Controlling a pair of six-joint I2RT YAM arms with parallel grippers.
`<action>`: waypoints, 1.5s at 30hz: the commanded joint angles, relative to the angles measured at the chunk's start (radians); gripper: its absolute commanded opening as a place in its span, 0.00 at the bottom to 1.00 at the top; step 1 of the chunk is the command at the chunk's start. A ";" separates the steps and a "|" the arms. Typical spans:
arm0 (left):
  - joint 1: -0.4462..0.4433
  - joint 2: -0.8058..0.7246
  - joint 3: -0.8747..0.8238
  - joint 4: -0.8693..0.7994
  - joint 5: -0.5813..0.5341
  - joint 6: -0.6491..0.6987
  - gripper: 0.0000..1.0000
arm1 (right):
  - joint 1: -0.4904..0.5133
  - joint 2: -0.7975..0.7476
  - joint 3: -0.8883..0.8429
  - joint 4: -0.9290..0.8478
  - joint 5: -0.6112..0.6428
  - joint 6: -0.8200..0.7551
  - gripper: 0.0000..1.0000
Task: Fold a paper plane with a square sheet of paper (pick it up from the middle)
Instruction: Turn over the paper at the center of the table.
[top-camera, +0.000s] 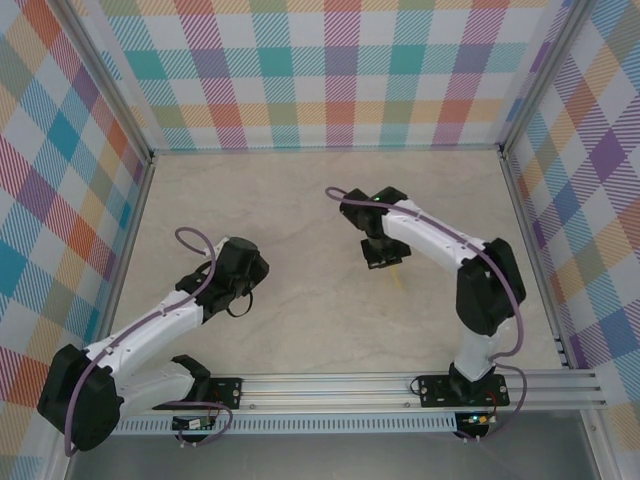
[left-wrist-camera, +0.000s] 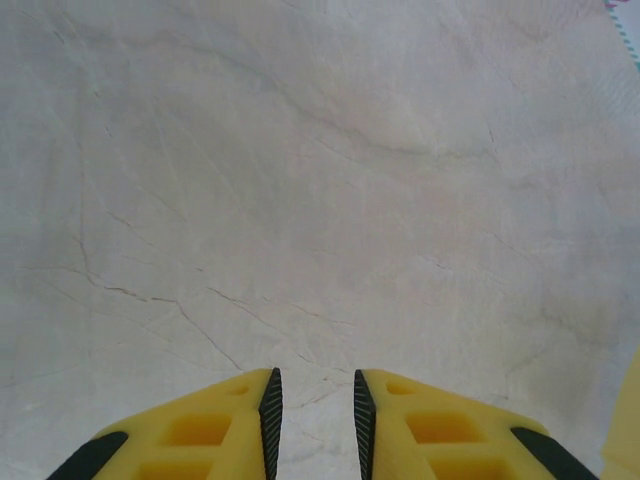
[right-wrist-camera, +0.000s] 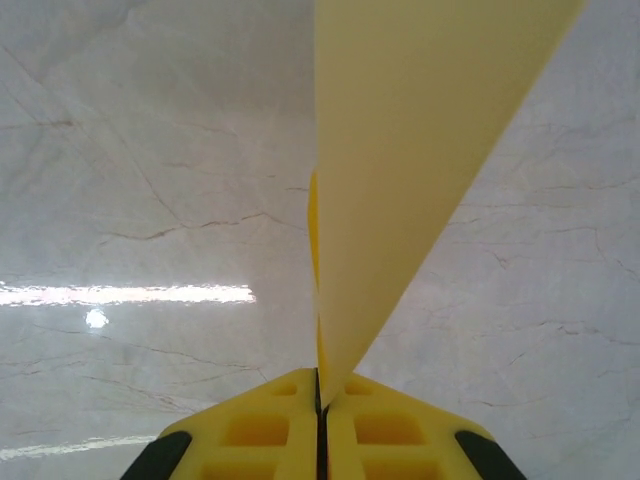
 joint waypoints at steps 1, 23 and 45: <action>0.020 -0.032 -0.023 -0.059 -0.050 -0.029 0.28 | 0.066 0.104 0.085 -0.087 0.036 0.059 0.10; 0.045 0.054 -0.005 0.156 0.235 0.074 0.29 | -0.021 -0.138 -0.297 0.700 -0.823 0.143 0.28; -0.054 0.786 0.407 0.439 0.716 0.126 0.15 | -0.076 -0.067 -0.597 1.080 -1.025 0.309 0.07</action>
